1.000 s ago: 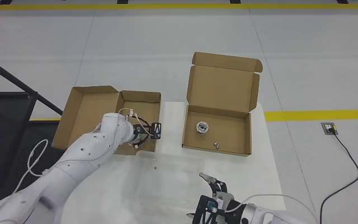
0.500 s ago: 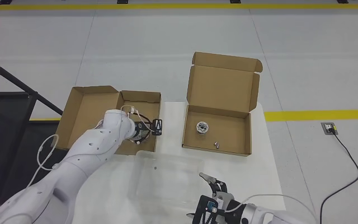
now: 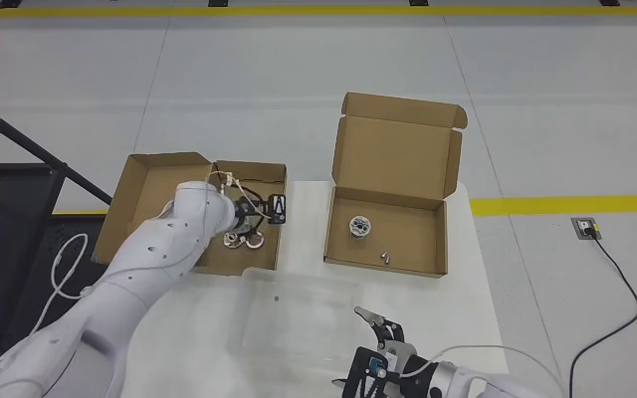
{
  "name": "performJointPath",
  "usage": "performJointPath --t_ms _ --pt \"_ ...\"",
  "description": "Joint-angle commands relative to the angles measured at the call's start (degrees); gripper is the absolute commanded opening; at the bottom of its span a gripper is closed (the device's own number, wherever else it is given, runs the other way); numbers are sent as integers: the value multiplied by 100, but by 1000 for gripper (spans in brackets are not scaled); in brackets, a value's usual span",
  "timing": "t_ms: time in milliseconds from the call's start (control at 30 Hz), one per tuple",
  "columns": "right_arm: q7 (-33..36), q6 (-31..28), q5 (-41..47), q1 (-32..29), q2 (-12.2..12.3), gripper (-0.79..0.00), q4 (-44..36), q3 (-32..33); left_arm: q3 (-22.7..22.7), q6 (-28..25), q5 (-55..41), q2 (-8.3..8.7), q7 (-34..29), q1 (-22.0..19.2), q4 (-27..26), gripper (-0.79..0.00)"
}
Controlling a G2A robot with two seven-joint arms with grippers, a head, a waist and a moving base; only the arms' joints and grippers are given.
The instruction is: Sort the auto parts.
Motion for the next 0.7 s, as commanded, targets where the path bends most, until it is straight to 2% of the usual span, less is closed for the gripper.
performJointPath --t_ms 0,167,267,467,567,667 --pt "0 0 0 0 0 0 0 0 -224 45 -4 145 -7 65 -263 -102" --pt "0 0 0 0 0 0 0 0 -982 238 -54 610 -279 498 -1335 -3" --pt "0 0 0 0 0 0 0 0 -1623 354 -145 946 -608 1000 -2263 0" --pt "0 0 0 0 0 0 0 0 -3115 775 -470 1530 -1415 2488 -4370 0" --pt "0 0 0 0 0 0 0 0 -3874 1065 -611 1743 -1630 3376 -5299 0" --pt "0 0 0 0 0 0 0 0 -4554 1330 -717 1888 -1587 4170 -5931 0"
